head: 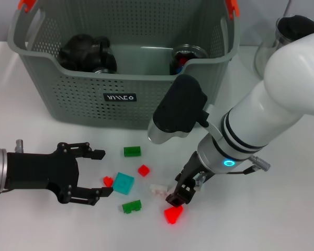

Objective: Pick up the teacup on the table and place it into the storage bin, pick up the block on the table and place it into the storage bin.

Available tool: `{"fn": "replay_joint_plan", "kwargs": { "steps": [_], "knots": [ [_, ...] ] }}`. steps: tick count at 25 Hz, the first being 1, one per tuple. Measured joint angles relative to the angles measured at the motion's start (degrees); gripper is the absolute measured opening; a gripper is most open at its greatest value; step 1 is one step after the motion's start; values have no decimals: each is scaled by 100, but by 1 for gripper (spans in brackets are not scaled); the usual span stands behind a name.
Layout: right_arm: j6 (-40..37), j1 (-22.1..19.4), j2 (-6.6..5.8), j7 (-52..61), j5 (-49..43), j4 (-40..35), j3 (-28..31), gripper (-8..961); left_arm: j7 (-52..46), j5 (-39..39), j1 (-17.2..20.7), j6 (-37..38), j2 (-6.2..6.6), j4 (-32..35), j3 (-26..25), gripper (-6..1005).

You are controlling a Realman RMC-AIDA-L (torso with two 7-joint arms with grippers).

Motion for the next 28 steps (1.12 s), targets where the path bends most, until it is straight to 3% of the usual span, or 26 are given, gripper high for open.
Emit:
{"fn": "replay_joint_plan", "kwargs": {
  "steps": [28],
  "knots": [
    [-107, -17, -43, -23, 0, -44, 150, 438, 16, 0, -53, -18, 33, -70, -10, 846]
  ]
}}
